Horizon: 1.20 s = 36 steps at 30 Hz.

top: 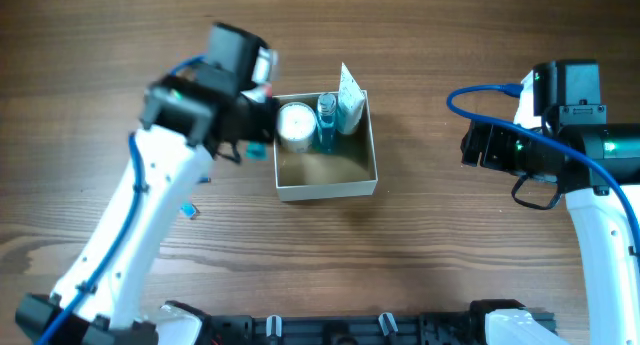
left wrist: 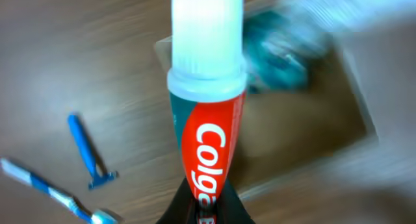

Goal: Pack container
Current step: 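Carry the toothpaste into the box front and release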

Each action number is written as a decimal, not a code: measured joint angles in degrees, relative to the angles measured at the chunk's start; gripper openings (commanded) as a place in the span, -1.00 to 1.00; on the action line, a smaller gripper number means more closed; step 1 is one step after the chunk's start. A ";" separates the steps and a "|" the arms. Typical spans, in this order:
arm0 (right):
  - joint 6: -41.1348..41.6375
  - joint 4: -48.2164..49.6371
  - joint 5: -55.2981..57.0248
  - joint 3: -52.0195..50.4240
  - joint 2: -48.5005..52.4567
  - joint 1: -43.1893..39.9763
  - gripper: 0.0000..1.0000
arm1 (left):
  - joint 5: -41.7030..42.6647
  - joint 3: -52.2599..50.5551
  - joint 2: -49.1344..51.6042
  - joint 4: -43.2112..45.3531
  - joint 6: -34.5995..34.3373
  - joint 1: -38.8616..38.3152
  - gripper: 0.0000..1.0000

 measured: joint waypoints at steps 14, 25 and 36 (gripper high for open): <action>2.25 0.37 1.29 0.00 -1.33 -8.44 0.89 | 0.76 -1.88 10.40 5.60 22.84 -12.09 -0.92; 2.25 0.31 -1.29 0.00 -1.73 -11.87 0.89 | 0.74 -1.88 16.81 5.86 24.00 -12.09 -0.04; 2.19 0.28 -1.33 0.00 -1.75 -11.87 0.89 | -7.08 -0.33 -6.56 -0.50 11.41 -6.05 1.00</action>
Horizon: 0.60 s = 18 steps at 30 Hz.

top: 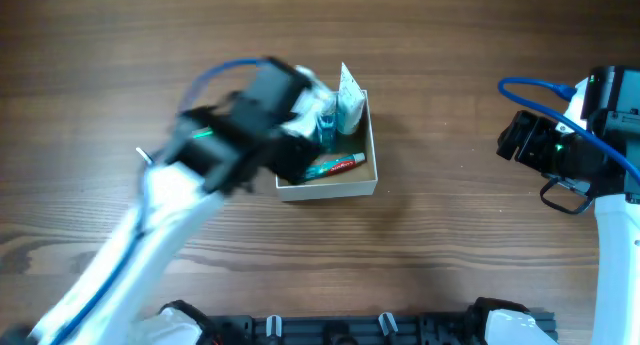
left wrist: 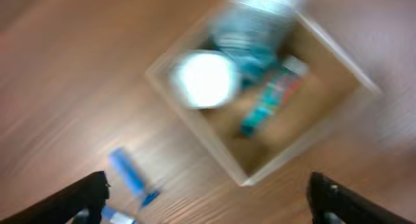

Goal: Pack container
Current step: 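Carry the toothpaste into the box front and release, then grasp the blue razor with the left gripper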

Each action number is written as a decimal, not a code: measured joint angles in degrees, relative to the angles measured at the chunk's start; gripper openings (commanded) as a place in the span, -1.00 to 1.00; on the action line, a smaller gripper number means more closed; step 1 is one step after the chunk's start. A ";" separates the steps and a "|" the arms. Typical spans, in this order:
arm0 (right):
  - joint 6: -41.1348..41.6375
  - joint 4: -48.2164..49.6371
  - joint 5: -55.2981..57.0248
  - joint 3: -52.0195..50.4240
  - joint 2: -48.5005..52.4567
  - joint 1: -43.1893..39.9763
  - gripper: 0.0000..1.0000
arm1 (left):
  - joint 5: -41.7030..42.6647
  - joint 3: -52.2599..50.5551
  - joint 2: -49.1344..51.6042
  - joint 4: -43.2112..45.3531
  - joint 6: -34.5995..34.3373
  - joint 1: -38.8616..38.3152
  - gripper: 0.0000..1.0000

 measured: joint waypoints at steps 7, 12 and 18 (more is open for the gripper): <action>-0.02 0.11 -0.61 0.00 -0.02 -0.04 0.89 | 3.93 -0.74 -1.25 0.94 -13.03 33.31 1.00; -0.02 0.11 -0.83 0.00 -0.02 -0.04 0.89 | 8.17 -4.35 12.83 2.93 -14.47 40.63 0.99; -0.04 0.13 -0.83 0.00 -0.02 -0.04 0.89 | 10.45 -5.14 29.66 4.87 -14.51 39.50 0.99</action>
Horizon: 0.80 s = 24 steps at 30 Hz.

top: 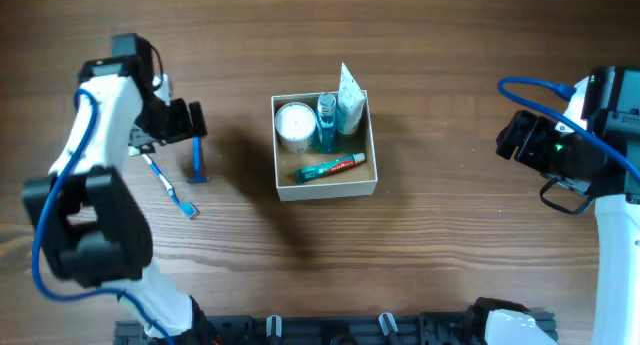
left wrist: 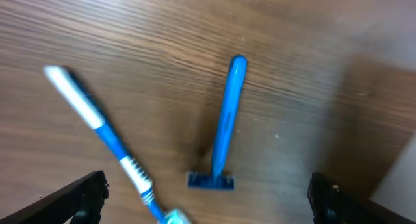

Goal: Pack container
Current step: 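Grasp the blue razor with the left gripper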

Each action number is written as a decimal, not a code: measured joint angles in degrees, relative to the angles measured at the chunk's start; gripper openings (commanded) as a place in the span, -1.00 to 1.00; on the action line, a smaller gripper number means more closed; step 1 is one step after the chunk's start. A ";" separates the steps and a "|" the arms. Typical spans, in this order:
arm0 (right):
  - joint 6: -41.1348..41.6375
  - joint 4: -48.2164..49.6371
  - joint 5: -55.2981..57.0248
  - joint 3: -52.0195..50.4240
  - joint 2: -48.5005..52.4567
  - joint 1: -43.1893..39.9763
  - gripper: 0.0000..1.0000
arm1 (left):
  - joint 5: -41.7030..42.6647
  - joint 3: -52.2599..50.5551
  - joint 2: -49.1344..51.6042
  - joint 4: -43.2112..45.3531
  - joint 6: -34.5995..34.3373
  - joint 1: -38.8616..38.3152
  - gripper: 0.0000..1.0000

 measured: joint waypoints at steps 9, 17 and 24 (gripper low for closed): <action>-0.20 -0.04 0.00 0.00 0.00 0.00 0.89 | 0.44 -0.09 10.38 2.10 -0.04 -3.85 1.00; -0.39 -0.04 0.02 0.00 -0.02 0.00 0.89 | -0.17 -1.42 9.86 3.41 -1.36 -3.93 0.47; -0.39 -0.07 0.00 0.00 -0.02 0.00 0.89 | -1.44 -1.95 9.86 1.99 -1.90 -3.78 -0.14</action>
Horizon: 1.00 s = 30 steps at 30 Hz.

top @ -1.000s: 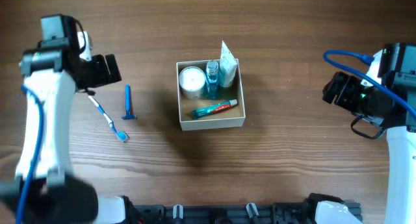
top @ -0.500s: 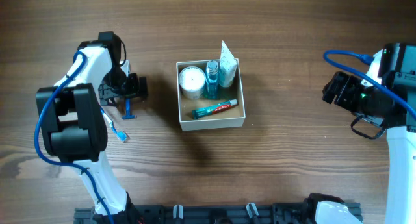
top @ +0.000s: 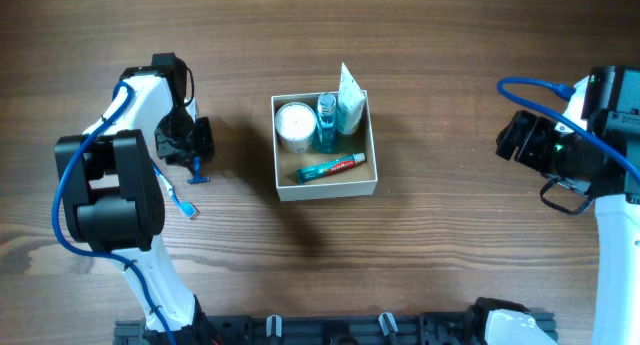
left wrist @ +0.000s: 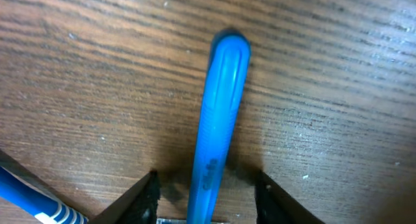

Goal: Pack container
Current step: 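Grasp the blue razor with the left gripper, then drop the razor into the box front and withdraw left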

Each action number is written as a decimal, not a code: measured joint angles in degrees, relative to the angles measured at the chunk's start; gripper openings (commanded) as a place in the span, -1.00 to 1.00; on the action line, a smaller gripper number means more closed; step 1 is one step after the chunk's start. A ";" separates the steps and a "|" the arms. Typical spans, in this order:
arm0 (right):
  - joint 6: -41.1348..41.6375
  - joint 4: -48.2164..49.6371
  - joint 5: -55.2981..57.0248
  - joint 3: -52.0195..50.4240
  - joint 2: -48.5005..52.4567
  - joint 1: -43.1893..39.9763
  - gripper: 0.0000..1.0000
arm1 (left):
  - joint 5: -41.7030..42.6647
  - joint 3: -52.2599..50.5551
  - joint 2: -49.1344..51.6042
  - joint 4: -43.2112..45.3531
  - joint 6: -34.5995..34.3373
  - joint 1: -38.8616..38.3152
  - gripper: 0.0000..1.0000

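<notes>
The open cardboard box [top: 372, 150] holds a white jar [top: 294, 123], a blue bottle [top: 326, 121], a white sachet [top: 349, 97] and a red-green toothpaste tube [top: 331, 168]. Left of the box, a blue razor [left wrist: 220, 113] lies on the wood, its head [top: 196, 176] showing below my left gripper [top: 186, 141]. In the left wrist view my left gripper [left wrist: 207, 180] is low over the razor, open, with one finger on each side of the handle and a gap on both sides. A blue-white toothbrush [left wrist: 29, 193] lies beside it. My right gripper [top: 510, 137] hangs far right.
The wooden table [top: 450, 255] carries the toothbrush [top: 178, 198] just below and left of the razor. A blue cable [top: 535, 88] loops off the right arm. A black rail [top: 380, 330] runs along the front edge.
My left gripper stood well above the razor and toothbrush with its fingers wide apart; now it is down at the table, fingers closer in on either side of the razor handle. The right arm is unchanged.
My left gripper held the toothpaste tube beside the box. Then the tube lay inside the box and the gripper was open above it. Then the gripper was over the razor and toothbrush at the left, and now it straddles the razor. The right arm drew back to the right early on.
</notes>
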 measured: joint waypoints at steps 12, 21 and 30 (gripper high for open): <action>-0.20 0.00 0.00 0.00 0.00 0.00 0.89 | 0.48 -0.26 -0.04 -1.29 -0.17 0.00 -0.92; -0.22 -0.02 0.00 0.00 0.00 0.00 0.89 | 0.59 4.09 -8.07 -6.36 -0.17 -1.11 -0.92; -0.22 0.13 0.00 0.00 0.00 0.00 0.89 | 1.51 7.93 -35.52 -2.97 20.39 -29.07 -0.92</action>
